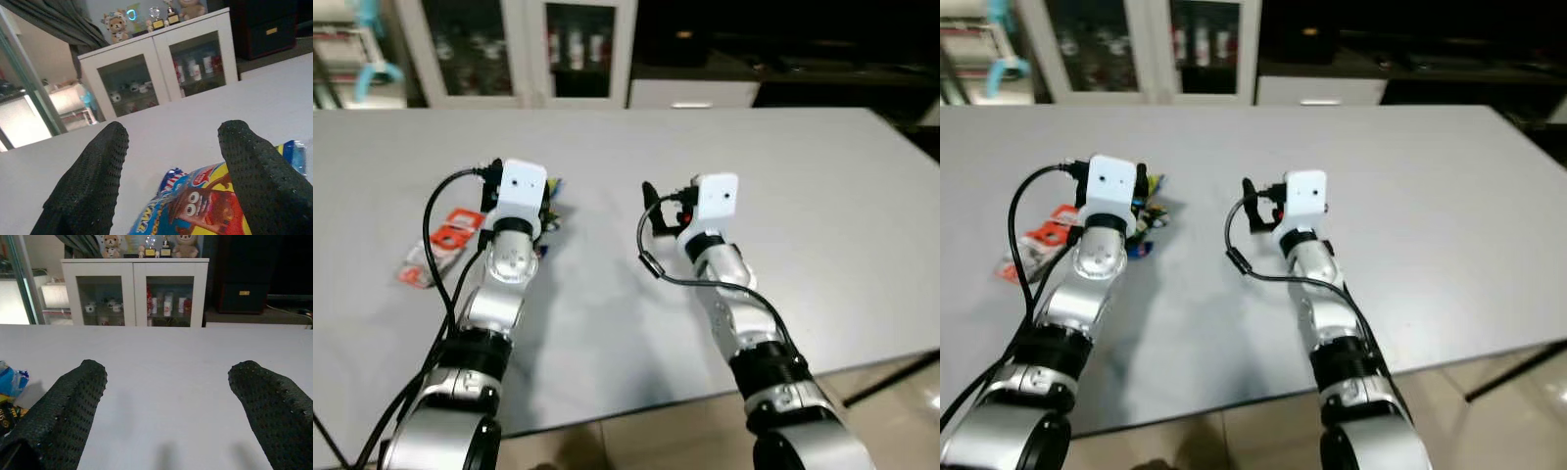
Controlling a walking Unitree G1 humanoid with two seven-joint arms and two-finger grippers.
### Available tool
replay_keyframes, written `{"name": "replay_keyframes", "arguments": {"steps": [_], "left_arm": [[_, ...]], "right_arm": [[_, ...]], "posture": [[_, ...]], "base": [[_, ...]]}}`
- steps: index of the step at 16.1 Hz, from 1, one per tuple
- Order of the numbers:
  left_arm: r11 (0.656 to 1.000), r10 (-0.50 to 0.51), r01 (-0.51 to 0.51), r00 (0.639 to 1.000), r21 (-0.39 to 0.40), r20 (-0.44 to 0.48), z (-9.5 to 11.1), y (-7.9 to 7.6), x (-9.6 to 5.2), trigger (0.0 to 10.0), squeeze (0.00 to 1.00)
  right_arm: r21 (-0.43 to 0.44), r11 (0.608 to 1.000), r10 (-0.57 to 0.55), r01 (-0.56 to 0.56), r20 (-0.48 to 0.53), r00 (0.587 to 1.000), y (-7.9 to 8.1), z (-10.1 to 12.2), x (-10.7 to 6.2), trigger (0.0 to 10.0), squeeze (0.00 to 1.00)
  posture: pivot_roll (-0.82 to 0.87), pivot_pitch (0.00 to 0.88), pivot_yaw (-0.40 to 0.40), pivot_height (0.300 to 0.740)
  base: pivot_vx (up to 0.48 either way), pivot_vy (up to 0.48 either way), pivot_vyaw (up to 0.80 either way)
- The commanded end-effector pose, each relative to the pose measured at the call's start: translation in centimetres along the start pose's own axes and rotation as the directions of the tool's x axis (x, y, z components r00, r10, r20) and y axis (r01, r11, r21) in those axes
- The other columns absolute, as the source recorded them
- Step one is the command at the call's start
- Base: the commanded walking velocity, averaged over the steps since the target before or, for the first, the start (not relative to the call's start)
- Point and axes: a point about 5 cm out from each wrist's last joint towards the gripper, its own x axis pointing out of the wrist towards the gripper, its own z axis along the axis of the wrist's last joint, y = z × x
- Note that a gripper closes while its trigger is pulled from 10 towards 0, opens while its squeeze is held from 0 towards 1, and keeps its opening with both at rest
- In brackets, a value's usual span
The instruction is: Picking trash to rubbish bin
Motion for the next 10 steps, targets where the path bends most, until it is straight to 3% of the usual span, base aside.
{"name": "replay_keyframes", "arguments": {"steps": [1, 2, 7, 9, 10], "left_arm": [[1.0, -0.022, 0.022, 1.0, 0.008, 0.014, 0.5, -1.1, -0.2, 10.0, 0.0], [0.998, -0.045, 0.045, 0.999, 0.039, 0.012, 0.4, -1.3, -0.3, 10.0, 0.0], [0.996, -0.076, 0.076, 0.997, 0.036, 0.013, 0.6, -1.9, -0.5, 10.0, 0.0], [0.996, -0.079, 0.078, 0.997, 0.041, 0.015, 0.7, -2.0, -0.6, 10.0, 0.0], [0.996, -0.083, 0.083, 0.996, 0.04, 0.016, 0.9, -2.1, -0.8, 10.0, 0.0]], "right_arm": [[0.001, 0.999, -0.036, 0.036, -0.003, 0.999, -1.3, 0.0, -0.2, 10.0, 0.0], [0.003, 0.999, -0.034, 0.034, -0.004, 0.999, -1.2, 0.0, -0.2, 10.0, 0.0], [0.011, 1.0, 0.014, -0.014, -0.026, 1.0, -0.8, -0.3, -0.2, 10.0, 0.0], [0.026, 0.983, 0.184, -0.183, -0.088, 0.979, 0.1, -1.2, -0.6, 10.0, 0.0], [0.039, 0.941, 0.339, -0.337, -0.149, 0.929, 0.5, -2.0, -1.5, 10.0, 0.0]], "posture": [[-0.03, 0.035, -0.088, 0.74], [-0.03, 0.034, -0.09, 0.74], [-0.03, 0.035, -0.09, 0.74], [-0.03, 0.035, -0.089, 0.74], [-0.03, 0.034, -0.089, 0.74]], "base": [[0.0, 0.0, 0.0], [0.0, 0.0, 0.0], [0.0, 0.0, 0.0], [0.0, 0.0, 0.0], [0.0, 0.0, 0.0]]}}
